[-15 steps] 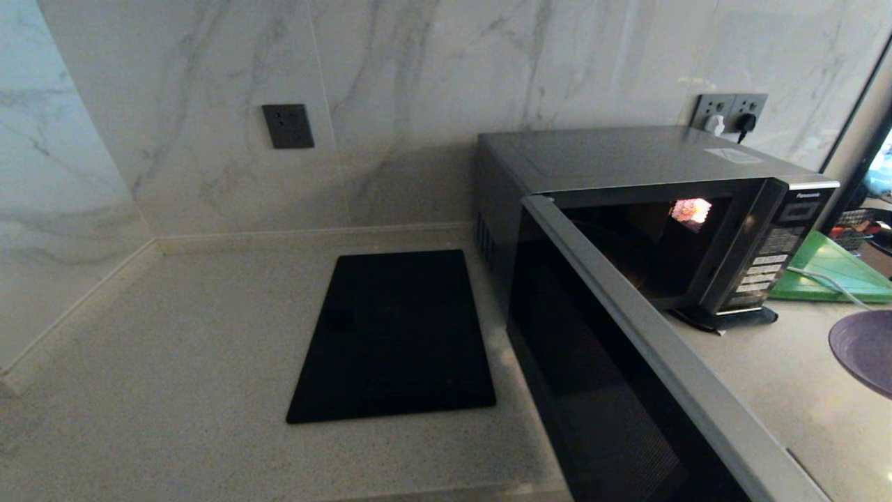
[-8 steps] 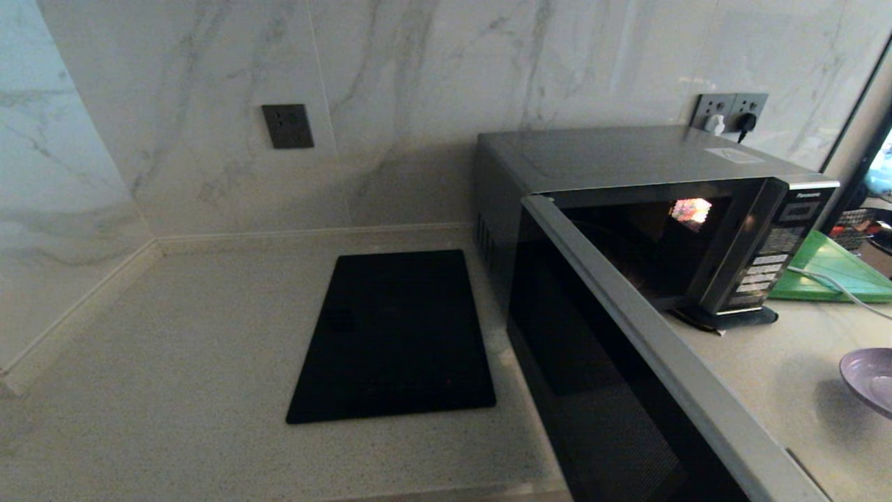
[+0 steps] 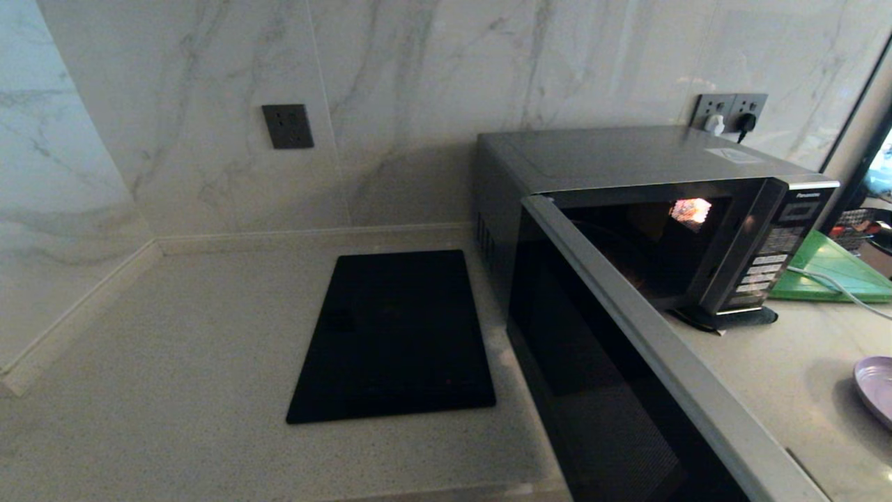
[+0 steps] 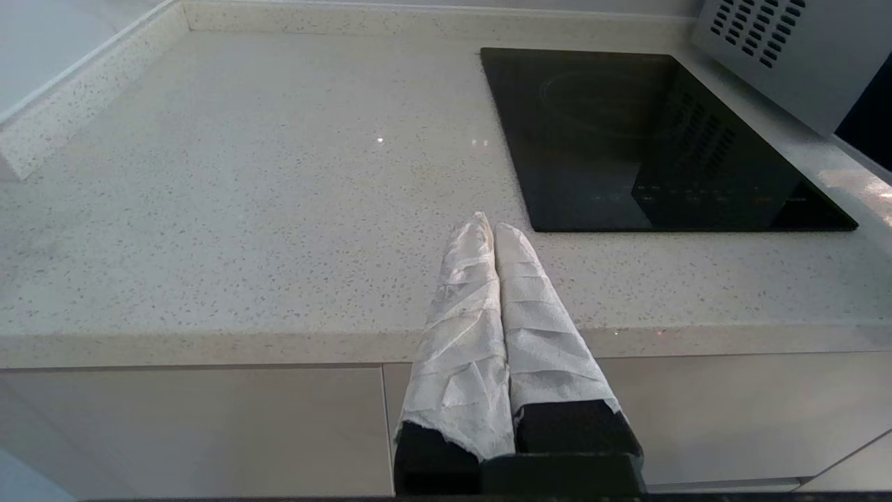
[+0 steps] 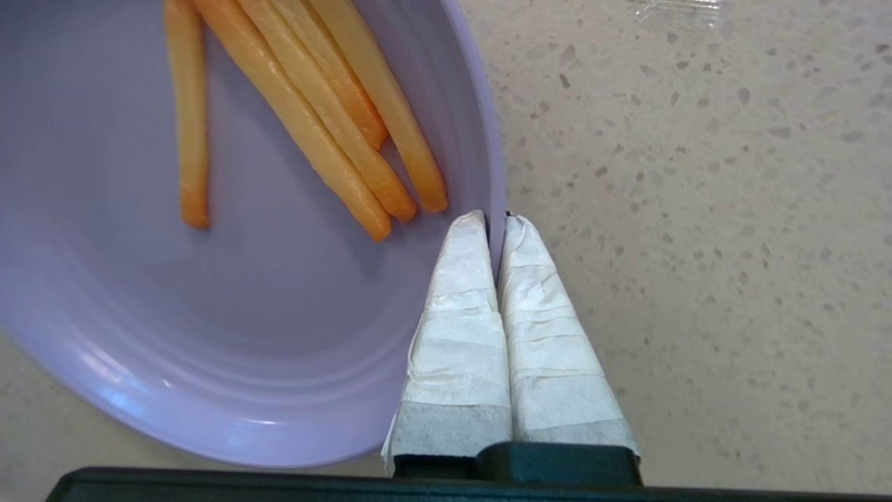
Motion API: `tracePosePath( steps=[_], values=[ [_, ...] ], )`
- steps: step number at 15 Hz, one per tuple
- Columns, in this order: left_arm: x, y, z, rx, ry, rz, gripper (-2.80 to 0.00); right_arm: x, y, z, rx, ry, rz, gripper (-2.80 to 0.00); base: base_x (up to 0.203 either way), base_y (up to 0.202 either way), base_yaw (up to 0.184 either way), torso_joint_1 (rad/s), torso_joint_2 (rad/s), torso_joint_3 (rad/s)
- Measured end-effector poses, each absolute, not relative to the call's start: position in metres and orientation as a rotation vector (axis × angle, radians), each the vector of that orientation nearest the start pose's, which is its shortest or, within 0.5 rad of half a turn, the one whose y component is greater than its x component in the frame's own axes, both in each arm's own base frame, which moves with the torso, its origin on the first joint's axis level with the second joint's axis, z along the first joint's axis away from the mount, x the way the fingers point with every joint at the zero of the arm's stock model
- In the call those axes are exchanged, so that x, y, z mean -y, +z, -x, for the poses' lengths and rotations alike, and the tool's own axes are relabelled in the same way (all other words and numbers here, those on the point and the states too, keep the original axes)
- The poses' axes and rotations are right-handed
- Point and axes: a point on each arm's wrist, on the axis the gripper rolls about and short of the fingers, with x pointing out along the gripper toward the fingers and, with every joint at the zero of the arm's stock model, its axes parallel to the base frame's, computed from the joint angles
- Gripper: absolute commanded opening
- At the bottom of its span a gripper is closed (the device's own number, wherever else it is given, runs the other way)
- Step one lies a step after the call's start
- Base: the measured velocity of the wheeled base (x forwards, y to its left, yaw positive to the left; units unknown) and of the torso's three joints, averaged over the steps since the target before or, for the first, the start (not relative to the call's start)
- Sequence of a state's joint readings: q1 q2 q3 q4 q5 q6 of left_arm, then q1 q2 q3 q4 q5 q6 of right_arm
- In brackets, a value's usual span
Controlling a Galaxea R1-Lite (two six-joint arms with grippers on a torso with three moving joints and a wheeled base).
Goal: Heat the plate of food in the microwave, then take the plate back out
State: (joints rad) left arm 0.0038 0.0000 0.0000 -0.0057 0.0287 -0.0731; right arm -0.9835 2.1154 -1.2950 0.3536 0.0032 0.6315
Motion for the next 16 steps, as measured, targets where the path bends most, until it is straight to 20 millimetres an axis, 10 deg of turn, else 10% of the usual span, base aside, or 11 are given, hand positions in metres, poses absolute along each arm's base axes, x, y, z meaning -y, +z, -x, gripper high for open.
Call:
tracePosePath(
  steps=[9, 16],
  values=[
    [-0.001, 0.076, 0.023, 0.007, 0.033, 0.073, -2.80, 0.309, 0.091, -0.200, -0.783, -1.202, -1.085, 0.00, 0.000, 0.000, 0.000, 0.000, 0.00, 0.000],
    [-0.001, 0.076, 0.023, 0.007, 0.032, 0.073, -2.80, 0.259, 0.181, -0.170, -0.677, -1.066, -0.952, 0.00, 0.000, 0.000, 0.000, 0.000, 0.00, 0.000]
  ],
)
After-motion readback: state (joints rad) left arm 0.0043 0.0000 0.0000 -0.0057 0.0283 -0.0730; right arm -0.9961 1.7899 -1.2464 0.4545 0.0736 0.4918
